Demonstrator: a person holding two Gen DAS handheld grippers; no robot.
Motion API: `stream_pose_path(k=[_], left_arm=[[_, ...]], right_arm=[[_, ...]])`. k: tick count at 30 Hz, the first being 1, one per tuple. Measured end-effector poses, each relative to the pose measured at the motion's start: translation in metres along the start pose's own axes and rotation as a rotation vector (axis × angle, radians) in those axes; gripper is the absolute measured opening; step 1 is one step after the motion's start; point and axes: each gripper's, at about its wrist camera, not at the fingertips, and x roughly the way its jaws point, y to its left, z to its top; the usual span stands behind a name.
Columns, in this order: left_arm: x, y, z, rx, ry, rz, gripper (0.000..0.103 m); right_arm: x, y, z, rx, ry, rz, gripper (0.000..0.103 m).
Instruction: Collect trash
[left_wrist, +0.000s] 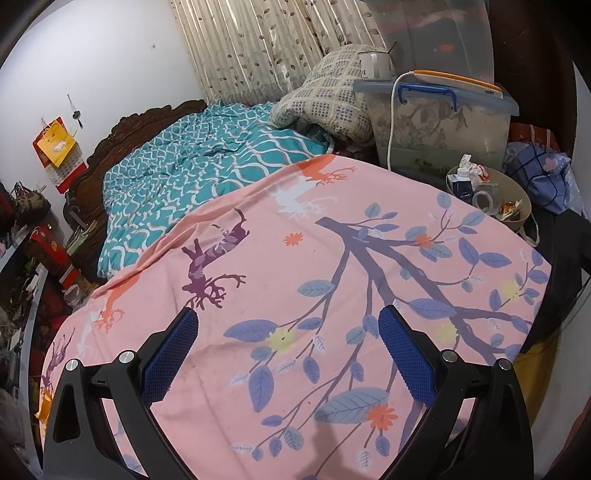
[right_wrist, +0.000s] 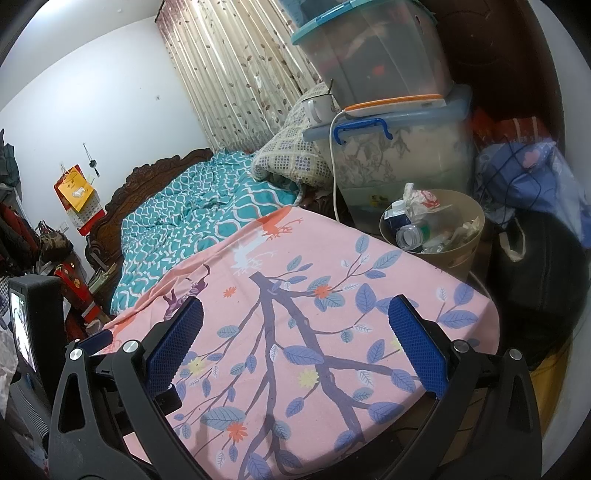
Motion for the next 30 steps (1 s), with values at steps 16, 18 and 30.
stream_pose_path(k=[16,18,30], left_arm=[[-0.002,0.002,0.001,0.001,-0.016,0.063,0.094],[-0.003,0.002,0.001,0.003,-0.018,0.066,0.094],[-0.006,0.004,-0.001,0.014,-0.041,0.102,0.094]], right_arm=[[0.0,0.005,-0.008,0.002,0.006,0.005,0.099],[-0.001,0.007,-0.008,0.001,0.003,0.004,0.099],[-0.004,0.012,-0.011,0.001,0.009,0.005,0.099]])
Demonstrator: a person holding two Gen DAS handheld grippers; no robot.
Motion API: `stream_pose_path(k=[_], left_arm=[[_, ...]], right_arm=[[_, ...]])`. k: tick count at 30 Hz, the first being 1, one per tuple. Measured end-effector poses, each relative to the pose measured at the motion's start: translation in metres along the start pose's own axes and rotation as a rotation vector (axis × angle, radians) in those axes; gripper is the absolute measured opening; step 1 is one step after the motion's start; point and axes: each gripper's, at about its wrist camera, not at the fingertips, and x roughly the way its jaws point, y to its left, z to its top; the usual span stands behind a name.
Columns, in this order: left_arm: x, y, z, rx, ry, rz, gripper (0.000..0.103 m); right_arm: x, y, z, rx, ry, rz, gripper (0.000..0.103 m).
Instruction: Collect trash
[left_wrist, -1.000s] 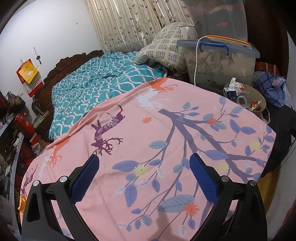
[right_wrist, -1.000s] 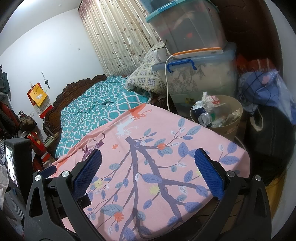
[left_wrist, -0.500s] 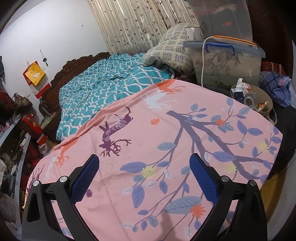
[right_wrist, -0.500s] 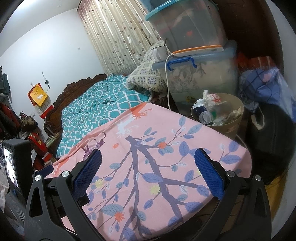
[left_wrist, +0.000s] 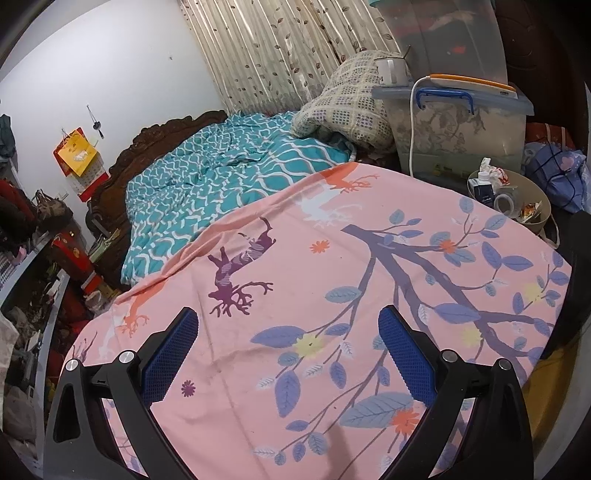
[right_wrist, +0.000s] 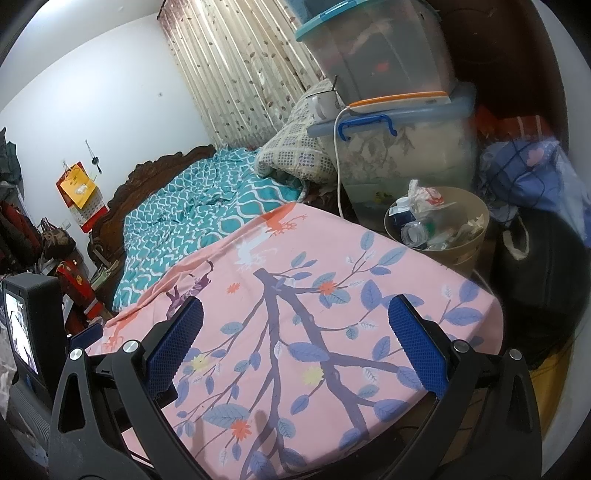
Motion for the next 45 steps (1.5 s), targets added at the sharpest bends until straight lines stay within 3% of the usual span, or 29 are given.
stream_pose_path(k=[45], left_arm=[[0.0061,0.0026,-0.0037,0.01,0.002,0.041,0.094]], right_arm=[[0.0041,-0.0019,-0.0054,0.013,0.021,0.0,0.099]])
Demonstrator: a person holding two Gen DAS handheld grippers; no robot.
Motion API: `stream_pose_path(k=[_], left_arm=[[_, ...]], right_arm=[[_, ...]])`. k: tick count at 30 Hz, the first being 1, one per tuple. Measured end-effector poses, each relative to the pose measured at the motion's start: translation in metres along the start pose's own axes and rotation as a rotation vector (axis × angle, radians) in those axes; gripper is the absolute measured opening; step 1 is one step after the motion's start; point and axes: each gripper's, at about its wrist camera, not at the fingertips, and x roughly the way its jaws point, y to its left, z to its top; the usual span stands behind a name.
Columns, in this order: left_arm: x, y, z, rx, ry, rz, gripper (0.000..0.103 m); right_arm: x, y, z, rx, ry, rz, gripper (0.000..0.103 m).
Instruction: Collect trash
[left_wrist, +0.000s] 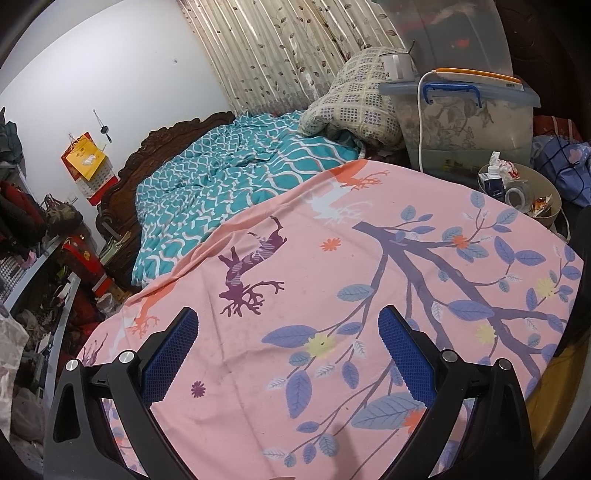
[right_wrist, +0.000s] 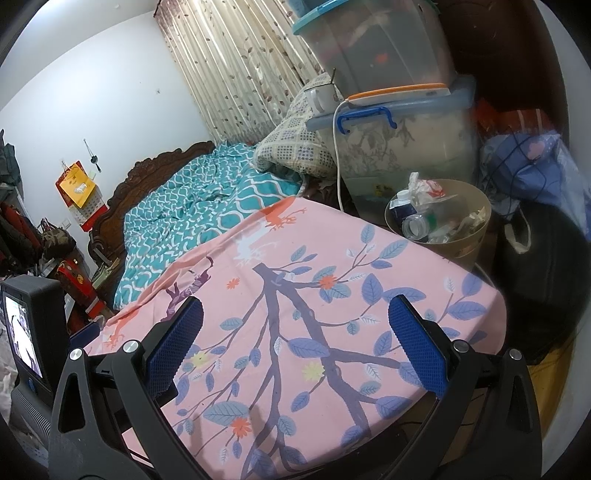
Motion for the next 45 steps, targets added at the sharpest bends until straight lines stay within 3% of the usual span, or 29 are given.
stream_pose_path(k=[39,45], left_arm=[[0.0011,0.0044,0.0004,0.003,-0.005,0.023,0.094],[0.005,0.0062,-0.0021,-0.002,0.013,-0.014,0.094]], right_arm=[[0.0014,-0.0006,0.0021,0.005,0.005,-0.001,0.099],[0.0024,0.0003,0.0019,0.004,0.009,-0.002,0.099]])
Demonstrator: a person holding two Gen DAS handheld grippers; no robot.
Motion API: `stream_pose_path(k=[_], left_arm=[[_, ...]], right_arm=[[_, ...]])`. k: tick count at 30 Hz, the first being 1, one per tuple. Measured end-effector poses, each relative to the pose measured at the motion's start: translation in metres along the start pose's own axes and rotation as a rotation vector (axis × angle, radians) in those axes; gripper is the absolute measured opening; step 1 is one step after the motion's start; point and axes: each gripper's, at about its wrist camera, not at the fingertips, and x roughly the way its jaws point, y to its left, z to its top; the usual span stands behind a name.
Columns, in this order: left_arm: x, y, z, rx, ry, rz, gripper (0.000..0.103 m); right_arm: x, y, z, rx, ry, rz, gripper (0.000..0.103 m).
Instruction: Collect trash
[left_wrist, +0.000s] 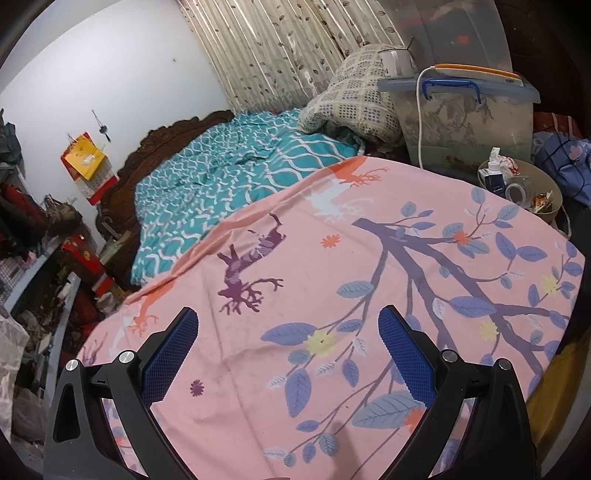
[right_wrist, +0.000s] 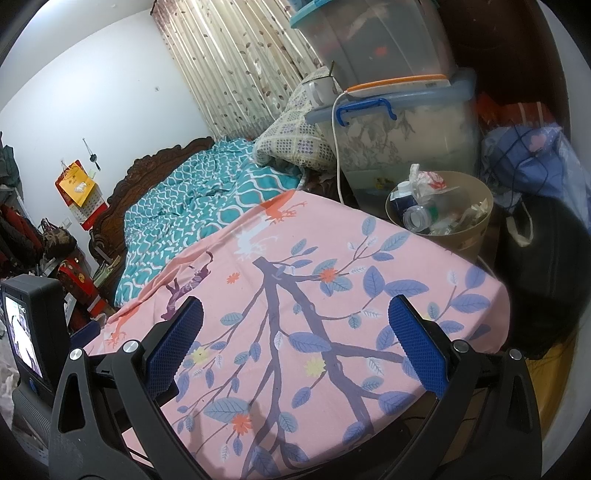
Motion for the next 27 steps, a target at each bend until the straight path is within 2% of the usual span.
stream_pose_path(k=[4,27], left_arm=[[0.005,0.0,-0.002,-0.016,0.025,-0.047,0.094],[0.004,-0.004,0.001,-0.016,0.037,-0.07,0.094]], right_arm=[[0.0,0.003,-0.005,-0.007,0.004,-0.003,0.099],[-0.007,0.009,-0.013,-0.011,0.008,-0.006,0.099]])
